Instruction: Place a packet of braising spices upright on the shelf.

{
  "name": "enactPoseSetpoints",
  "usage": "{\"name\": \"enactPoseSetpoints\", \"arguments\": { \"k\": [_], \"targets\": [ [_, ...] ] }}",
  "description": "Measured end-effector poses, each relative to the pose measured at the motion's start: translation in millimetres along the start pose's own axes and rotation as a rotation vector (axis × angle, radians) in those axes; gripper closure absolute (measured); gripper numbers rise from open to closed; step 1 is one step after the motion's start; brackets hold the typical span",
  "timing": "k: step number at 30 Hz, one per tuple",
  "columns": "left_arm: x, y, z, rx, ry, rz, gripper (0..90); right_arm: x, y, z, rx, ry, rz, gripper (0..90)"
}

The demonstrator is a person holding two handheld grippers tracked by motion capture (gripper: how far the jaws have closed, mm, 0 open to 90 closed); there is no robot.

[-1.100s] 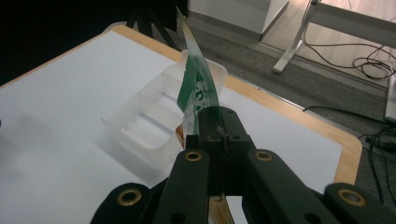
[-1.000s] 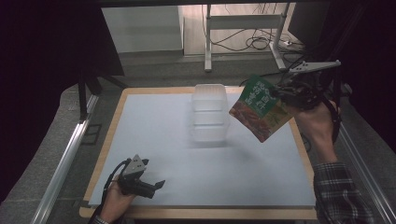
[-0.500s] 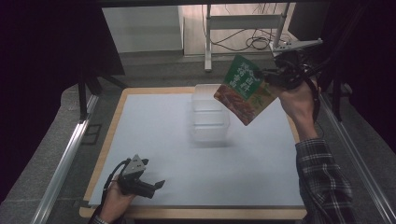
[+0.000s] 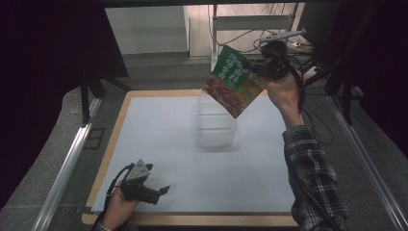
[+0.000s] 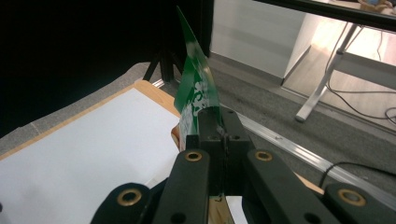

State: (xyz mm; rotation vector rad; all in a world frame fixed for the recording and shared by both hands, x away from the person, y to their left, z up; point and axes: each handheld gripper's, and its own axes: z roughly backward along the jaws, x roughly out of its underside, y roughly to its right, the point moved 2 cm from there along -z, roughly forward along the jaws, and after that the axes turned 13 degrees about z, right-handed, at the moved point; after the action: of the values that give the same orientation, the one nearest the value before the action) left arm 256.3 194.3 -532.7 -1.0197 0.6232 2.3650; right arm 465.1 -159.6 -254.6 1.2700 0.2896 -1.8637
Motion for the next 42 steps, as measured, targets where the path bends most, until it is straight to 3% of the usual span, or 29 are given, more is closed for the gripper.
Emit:
{"name": "enactPoseSetpoints", "arguments": {
  "k": [13, 23, 32, 42],
  "targets": [
    [0.1, -0.9, 0.7, 0.000, 0.000, 0.004, 0.0, 4.0, -2.1, -56.8, 0.002, 0.017, 0.061, 89.1],
    [0.3, -0.7, 0.4, 0.004, -0.004, 0.004, 0.0, 20.5, -2.3, -79.8, -0.002, 0.014, 0.088, 89.1],
    [0.6, -0.2, -0.5, 0.001, -0.015, -0.005, 0.0, 30.1, -5.3, -87.5, -0.084, -0.068, 0.113, 89.0],
    [1.0, -0.1, -1.2, -0.003, -0.021, -0.008, 0.0, 34.9, -14.6, -114.3, -0.106, -0.149, 0.108, 88.7]
  ]
}}
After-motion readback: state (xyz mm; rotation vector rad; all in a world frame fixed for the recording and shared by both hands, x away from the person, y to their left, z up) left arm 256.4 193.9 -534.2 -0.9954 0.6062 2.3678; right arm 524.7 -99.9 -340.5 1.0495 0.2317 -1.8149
